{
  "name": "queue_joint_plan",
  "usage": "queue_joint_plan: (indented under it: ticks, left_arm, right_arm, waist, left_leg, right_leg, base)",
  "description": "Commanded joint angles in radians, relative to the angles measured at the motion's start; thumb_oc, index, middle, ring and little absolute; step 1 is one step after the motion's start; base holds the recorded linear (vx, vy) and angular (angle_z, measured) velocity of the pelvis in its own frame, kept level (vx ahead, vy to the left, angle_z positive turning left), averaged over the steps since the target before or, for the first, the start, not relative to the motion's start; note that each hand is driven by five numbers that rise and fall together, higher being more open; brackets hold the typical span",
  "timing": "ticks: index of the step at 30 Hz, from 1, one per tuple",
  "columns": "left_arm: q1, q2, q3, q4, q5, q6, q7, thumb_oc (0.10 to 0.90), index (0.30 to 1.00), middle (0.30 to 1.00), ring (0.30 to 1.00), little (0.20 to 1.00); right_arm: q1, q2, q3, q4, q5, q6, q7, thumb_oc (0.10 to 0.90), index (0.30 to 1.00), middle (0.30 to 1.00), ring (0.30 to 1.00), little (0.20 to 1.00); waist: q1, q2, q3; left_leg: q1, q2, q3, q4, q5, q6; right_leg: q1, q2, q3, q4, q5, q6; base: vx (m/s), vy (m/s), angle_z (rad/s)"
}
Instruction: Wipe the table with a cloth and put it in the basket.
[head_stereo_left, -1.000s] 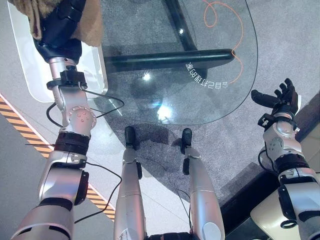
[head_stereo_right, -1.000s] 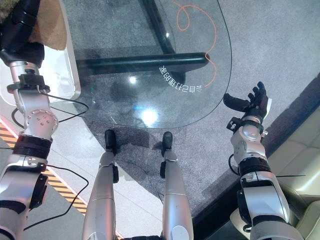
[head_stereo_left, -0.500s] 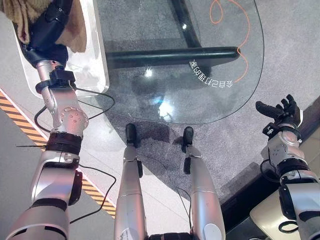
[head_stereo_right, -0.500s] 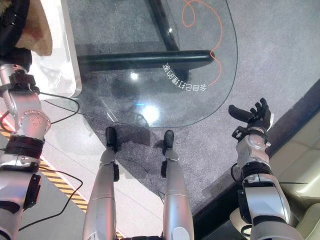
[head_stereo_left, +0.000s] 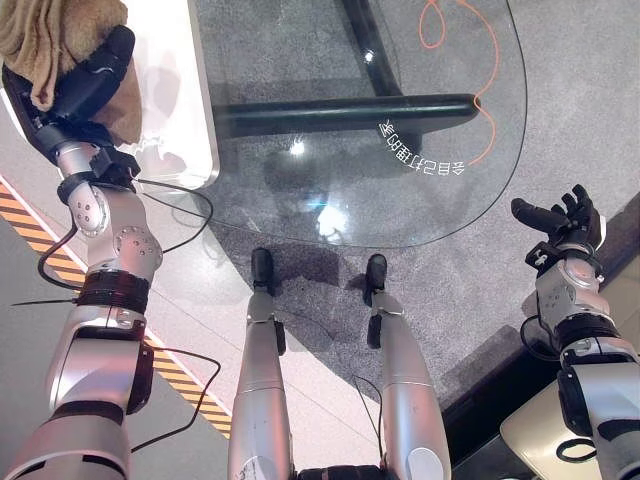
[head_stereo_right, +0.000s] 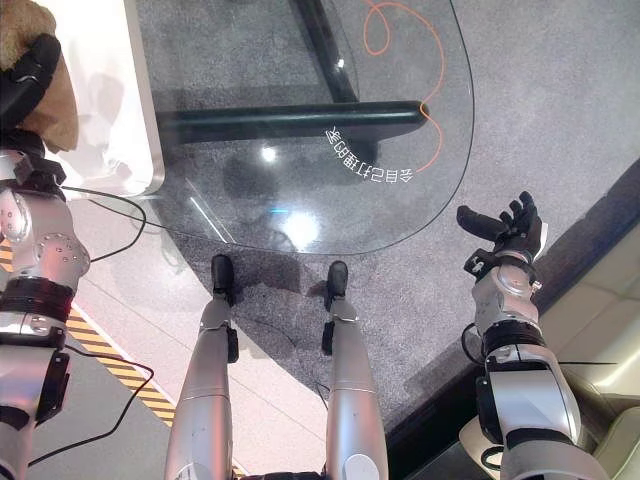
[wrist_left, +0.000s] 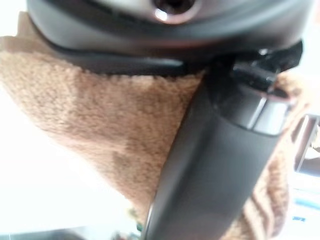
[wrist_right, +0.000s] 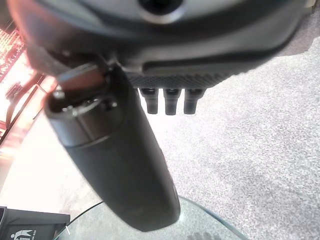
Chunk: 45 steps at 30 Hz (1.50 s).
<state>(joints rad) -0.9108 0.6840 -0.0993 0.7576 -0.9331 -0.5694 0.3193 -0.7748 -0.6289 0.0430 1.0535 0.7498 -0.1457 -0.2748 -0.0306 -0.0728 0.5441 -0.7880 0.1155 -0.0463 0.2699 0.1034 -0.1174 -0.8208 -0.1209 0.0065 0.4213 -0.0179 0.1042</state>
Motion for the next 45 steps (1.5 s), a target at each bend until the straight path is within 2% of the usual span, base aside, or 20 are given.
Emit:
queue_joint_plan:
  ticks: [1,8,12,19,22,37,38,39,40,41,45]
  left_arm:
    - [-0.123,0.120,0.033,-0.003,0.151,-0.067,0.106,0.100,0.300,0.300,0.300,0.200]
    - [-0.140,0.144,-0.008,0.045,0.235,0.006,0.194,0.100,0.300,0.300,0.300,0.200]
    - [-0.158,0.159,-0.034,0.073,0.308,0.076,0.259,0.100,0.300,0.300,0.300,0.200]
    - [-0.191,0.178,-0.065,0.128,0.352,0.154,0.296,0.100,0.300,0.300,0.300,0.200]
    - [-0.209,0.184,-0.074,0.157,0.365,0.172,0.298,0.100,0.300,0.300,0.300,0.200]
    - [-0.212,0.174,-0.077,0.193,0.357,0.179,0.281,0.100,0.300,0.300,0.300,0.200]
    - [-0.211,0.173,-0.077,0.191,0.357,0.183,0.289,0.229,0.411,0.411,0.411,0.329]
    - [-0.211,0.174,-0.077,0.190,0.354,0.188,0.290,0.553,0.688,0.688,0.688,0.653]
    - [-0.211,0.174,-0.077,0.190,0.354,0.188,0.290,0.553,0.688,0.688,0.688,0.653]
    - [-0.209,0.175,-0.074,0.195,0.355,0.192,0.284,0.800,0.900,0.900,0.900,0.900]
    - [-0.216,0.173,-0.081,0.202,0.348,0.205,0.263,0.800,0.900,0.900,0.900,0.900]
  right_arm:
    - [0.006,-0.134,-0.015,0.011,0.033,-0.059,-0.008,0.800,0.900,0.900,0.900,0.900]
    - [0.002,-0.139,-0.006,0.015,0.042,-0.058,-0.003,0.800,0.900,0.900,0.900,0.900]
    - [-0.001,-0.144,0.001,0.024,0.046,-0.060,0.004,0.800,0.900,0.900,0.900,0.900]
    - [-0.011,-0.150,0.008,0.037,0.050,-0.058,0.014,0.800,0.900,0.900,0.900,0.900]
    - [-0.017,-0.151,0.013,0.048,0.052,-0.060,0.023,0.800,0.900,0.900,0.900,0.900]
    - [-0.016,-0.140,0.017,0.052,0.039,-0.063,0.023,0.800,0.900,0.900,0.900,0.900]
    - [-0.018,-0.140,0.017,0.048,0.040,-0.060,0.019,0.800,0.900,0.900,0.900,0.900]
    - [-0.018,-0.140,0.017,0.047,0.039,-0.059,0.019,0.800,0.900,0.900,0.900,0.900]
    - [-0.018,-0.140,0.017,0.047,0.039,-0.059,0.019,0.800,0.900,0.900,0.900,0.900]
    - [-0.015,-0.137,0.015,0.053,0.038,-0.065,0.025,0.800,0.900,0.900,0.900,0.900]
    - [-0.014,-0.136,0.018,0.057,0.040,-0.066,0.030,0.800,0.900,0.900,0.900,0.900]
  waist:
    - [-0.005,0.029,-0.024]
    - [-0.009,0.030,-0.024]
    - [-0.012,0.031,-0.024]
    - [-0.017,0.032,-0.024]
    - [-0.020,0.032,-0.024]
    - [-0.025,0.030,-0.024]
    - [-0.024,0.031,-0.024]
    - [-0.024,0.030,-0.024]
    - [-0.024,0.030,-0.024]
    - [-0.024,0.031,-0.024]
    - [-0.026,0.030,-0.024]
  left_leg:
    - [-0.014,-0.086,0.027,0.086,-0.113,0.066]
    - [-0.019,-0.084,0.030,0.085,-0.112,0.066]
    - [-0.019,-0.083,0.032,0.084,-0.110,0.066]
    - [-0.021,-0.080,0.034,0.084,-0.109,0.064]
    - [-0.020,-0.078,0.037,0.084,-0.109,0.062]
    - [-0.017,-0.077,0.037,0.086,-0.106,0.060]
    - [-0.018,-0.076,0.037,0.085,-0.107,0.060]
    - [-0.018,-0.076,0.036,0.086,-0.107,0.060]
    - [-0.018,-0.076,0.036,0.086,-0.107,0.060]
    - [-0.016,-0.076,0.036,0.084,-0.108,0.059]
    - [-0.015,-0.074,0.039,0.085,-0.108,0.059]
  right_leg:
    - [0.053,0.102,-0.063,-0.032,-0.053,-0.055]
    - [0.046,0.102,-0.063,-0.034,-0.052,-0.054]
    - [0.046,0.102,-0.064,-0.035,-0.052,-0.054]
    - [0.045,0.102,-0.061,-0.039,-0.052,-0.053]
    - [0.044,0.100,-0.062,-0.039,-0.051,-0.052]
    - [0.044,0.101,-0.058,-0.038,-0.050,-0.052]
    - [0.043,0.100,-0.059,-0.037,-0.050,-0.052]
    - [0.043,0.100,-0.058,-0.037,-0.050,-0.051]
    - [0.043,0.100,-0.058,-0.037,-0.050,-0.051]
    - [0.045,0.100,-0.058,-0.038,-0.051,-0.051]
    - [0.047,0.099,-0.058,-0.038,-0.050,-0.050]
  base:
    - [0.00,0.000,0.00]
    - [0.00,0.000,0.00]
    - [0.00,0.000,0.00]
    - [0.00,0.000,0.00]
    - [0.00,0.000,0.00]
    - [0.00,0.000,0.00]
    - [0.00,0.000,0.00]
    - [0.00,0.000,0.00]
    - [0.00,0.000,0.00]
    - [0.00,0.000,0.00]
    - [0.00,0.000,0.00]
